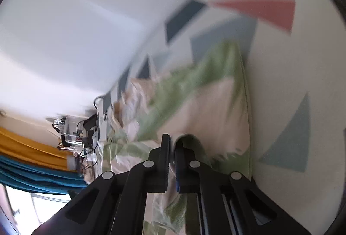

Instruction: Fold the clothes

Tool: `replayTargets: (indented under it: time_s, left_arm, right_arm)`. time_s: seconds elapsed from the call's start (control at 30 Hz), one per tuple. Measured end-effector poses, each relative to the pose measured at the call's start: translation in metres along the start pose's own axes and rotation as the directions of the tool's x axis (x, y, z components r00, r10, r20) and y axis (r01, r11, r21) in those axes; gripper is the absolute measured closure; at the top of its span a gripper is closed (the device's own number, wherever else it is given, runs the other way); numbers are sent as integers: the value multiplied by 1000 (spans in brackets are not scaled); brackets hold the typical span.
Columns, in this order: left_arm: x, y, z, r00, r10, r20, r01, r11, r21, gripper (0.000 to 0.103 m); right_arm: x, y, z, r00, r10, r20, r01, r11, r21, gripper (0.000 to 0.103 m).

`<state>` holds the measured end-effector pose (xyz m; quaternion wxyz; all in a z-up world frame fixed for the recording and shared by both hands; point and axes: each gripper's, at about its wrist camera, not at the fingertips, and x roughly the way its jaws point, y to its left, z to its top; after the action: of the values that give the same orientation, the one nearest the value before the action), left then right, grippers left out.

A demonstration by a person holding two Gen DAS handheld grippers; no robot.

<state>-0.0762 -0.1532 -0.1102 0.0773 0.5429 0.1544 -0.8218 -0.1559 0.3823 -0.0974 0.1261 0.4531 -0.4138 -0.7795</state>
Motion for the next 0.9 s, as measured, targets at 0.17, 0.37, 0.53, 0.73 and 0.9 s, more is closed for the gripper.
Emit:
replayTargets:
  time_s: [0.17, 0.37, 0.53, 0.73, 0.9]
  left_arm:
    - [-1, -2, 1, 1000, 10, 4, -11, 1000, 11, 61]
    - [-2, -3, 5, 1000, 13, -9, -13, 1000, 16, 61]
    - [-2, -2, 7, 1000, 9, -9, -9, 1000, 4, 61]
    - [-2, -7, 6, 1000, 7, -8, -7, 1000, 5, 61]
    - [-3, -7, 8, 1000, 5, -13, -5, 1000, 0, 61]
  right_arm:
    - [-11, 11, 24, 997, -19, 77, 22, 999, -39, 100]
    - [18, -10, 30, 987, -154, -43, 154, 988, -16, 81]
    - [-17, -8, 18, 999, -45, -15, 45, 999, -7, 61]
    - [-26, 24, -27, 991, -61, -123, 28, 965, -260, 61]
    - [-3, 26, -53, 971, -160, -179, 83, 924, -374, 83]
